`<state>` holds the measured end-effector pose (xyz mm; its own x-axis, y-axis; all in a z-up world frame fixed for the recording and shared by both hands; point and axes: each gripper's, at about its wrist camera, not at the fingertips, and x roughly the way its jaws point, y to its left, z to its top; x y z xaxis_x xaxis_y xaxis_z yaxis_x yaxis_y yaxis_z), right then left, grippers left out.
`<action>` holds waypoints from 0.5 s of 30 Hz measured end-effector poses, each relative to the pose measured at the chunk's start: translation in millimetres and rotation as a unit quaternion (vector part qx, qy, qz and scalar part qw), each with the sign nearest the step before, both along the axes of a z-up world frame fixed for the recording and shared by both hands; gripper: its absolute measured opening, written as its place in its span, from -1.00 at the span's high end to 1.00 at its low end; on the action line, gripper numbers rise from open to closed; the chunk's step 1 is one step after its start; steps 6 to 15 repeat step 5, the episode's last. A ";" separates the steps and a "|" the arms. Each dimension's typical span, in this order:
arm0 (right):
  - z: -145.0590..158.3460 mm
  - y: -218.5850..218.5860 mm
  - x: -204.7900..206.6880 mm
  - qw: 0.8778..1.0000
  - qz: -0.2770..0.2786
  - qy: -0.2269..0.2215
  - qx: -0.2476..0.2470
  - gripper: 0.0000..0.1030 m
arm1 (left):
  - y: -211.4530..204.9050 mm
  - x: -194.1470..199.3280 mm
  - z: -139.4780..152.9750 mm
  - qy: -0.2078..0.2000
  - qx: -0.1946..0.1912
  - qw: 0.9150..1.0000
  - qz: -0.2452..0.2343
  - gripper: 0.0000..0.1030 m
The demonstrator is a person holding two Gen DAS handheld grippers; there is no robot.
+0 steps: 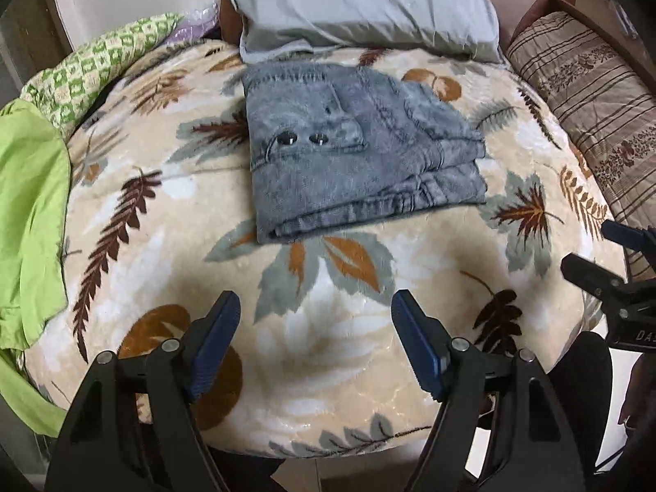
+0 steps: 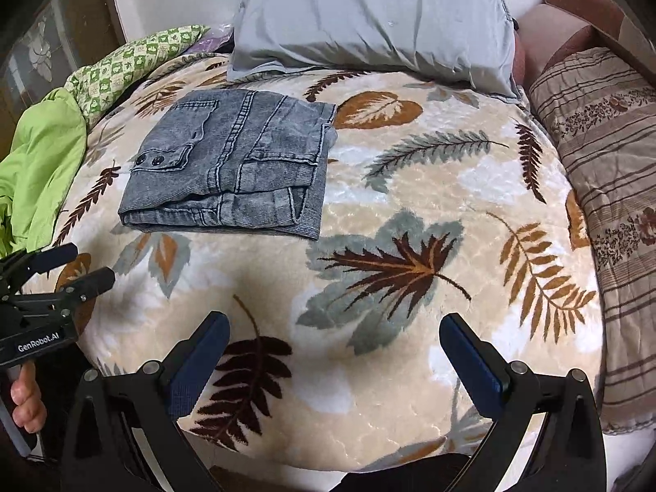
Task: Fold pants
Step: 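Release the folded jeans with the left gripper and pull both grippers back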
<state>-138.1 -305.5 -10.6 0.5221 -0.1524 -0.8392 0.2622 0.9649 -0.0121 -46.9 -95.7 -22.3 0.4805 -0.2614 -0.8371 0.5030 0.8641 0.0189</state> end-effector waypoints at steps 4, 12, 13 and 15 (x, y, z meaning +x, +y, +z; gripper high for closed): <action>-1.1 -0.9 -0.3 1.000 -0.002 0.002 0.001 -0.99 | -1.4 -4.8 16.3 -0.026 -0.018 0.999 -0.004 -0.56; -1.0 -1.2 -0.3 1.000 -0.003 0.002 0.000 -0.99 | -1.9 -5.7 19.9 -0.031 -0.022 0.999 -0.005 -0.58; -1.0 -1.2 -0.3 1.000 -0.003 0.002 0.000 -0.99 | -1.9 -5.7 19.9 -0.031 -0.022 0.999 -0.005 -0.58; -1.0 -1.2 -0.3 1.000 -0.003 0.002 0.000 -0.99 | -1.9 -5.7 19.9 -0.031 -0.022 0.999 -0.005 -0.58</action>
